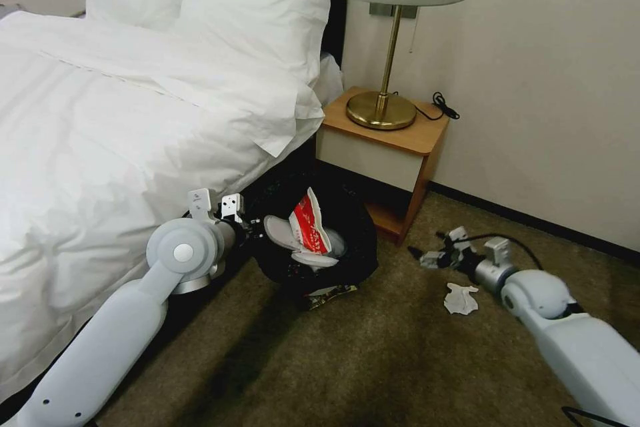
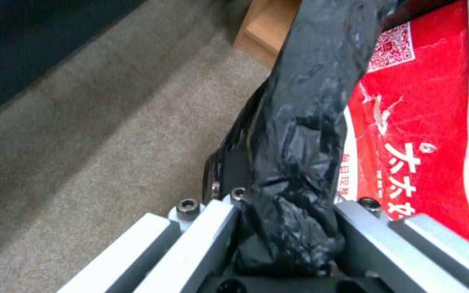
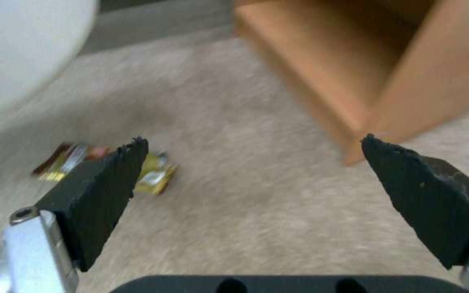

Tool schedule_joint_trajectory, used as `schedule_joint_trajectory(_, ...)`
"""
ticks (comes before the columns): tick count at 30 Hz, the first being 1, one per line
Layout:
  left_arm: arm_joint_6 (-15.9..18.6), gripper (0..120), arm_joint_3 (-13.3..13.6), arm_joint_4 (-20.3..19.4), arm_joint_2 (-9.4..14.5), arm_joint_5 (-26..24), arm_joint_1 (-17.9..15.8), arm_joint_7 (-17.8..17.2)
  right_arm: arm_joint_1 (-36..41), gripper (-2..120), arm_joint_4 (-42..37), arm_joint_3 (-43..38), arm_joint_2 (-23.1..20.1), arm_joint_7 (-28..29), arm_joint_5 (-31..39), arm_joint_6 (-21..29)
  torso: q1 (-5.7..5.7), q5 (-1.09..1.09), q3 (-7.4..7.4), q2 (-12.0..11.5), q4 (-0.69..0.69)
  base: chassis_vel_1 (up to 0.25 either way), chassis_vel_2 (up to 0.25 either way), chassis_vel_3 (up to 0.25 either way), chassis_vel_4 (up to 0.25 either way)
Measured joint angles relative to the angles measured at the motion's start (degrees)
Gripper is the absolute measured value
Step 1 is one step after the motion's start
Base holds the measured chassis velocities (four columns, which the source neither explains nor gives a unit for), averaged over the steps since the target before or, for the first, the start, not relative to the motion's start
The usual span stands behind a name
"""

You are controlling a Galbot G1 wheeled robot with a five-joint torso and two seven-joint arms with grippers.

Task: Pick up the trash bin, then pick up the garbage on the floor and place it into the trash bin.

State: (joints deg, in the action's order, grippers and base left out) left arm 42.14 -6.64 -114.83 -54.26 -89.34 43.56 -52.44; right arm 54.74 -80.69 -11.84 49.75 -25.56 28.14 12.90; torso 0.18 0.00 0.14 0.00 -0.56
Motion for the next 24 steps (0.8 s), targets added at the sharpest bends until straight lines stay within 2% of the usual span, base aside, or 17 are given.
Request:
schedule_joint_trajectory(3, 0.0, 1, 0.2, 0.0, -0.4, 0.0, -0.5, 0.0, -0.3, 100, 2.5, 0.9, 0.6, -2.7, -1.9, -2.5, 0.0, 0.0, 0.0, 0.0, 0.01, 0.0, 0.0, 0.0, 0.0)
schedule_joint_trajectory(5, 0.0, 1, 0.8, 0.9, -1.5, 0.0, -2.4, 0.0, -0.2, 100, 5.3, 1.7, 1.3, -4.9, -5.0, -5.4, 0.0, -0.02, 0.0, 0.0, -0.02, 0.0, 0.0, 0.0, 0.0)
schedule_joint_trajectory(11, 0.0, 1, 1.3, 0.9, -1.5, -0.4, -3.5, -0.1, -1.6, 100, 10.0, 5.5, 3.5, -6.3, -8.4, -9.2, 0.01, -0.01, 0.0, 0.0, -0.01, 0.0, 0.0, 0.0, 0.0)
schedule_joint_trajectory(17, 0.0, 1, 1.6, 0.6, -1.5, -0.6, -3.8, -0.1, -2.7, 100, 11.7, 7.6, 5.4, -6.9, -13.7, -10.5, 0.01, -0.01, 0.0, 0.0, 0.0, 0.0, 0.0, 0.0, 0.0)
schedule_joint_trajectory(23, 0.0, 1, 1.7, 0.6, -1.9, -0.7, -4.6, -0.2, -3.7, 100, 13.9, 8.6, 7.6, -6.6, -15.9, -11.0, 0.01, -0.01, 0.0, 0.0, -0.03, 0.0, 0.0, 0.0, 0.0)
schedule_joint_trajectory(24, 0.0, 1, 1.4, 0.5, -1.6, -0.7, -4.7, -0.3, -4.6, 100, 15.6, 9.2, 9.4, -6.2, -16.5, -11.2, 0.01, 0.0, 0.0, 0.0, -0.02, 0.0, 0.0, 0.0, 0.0)
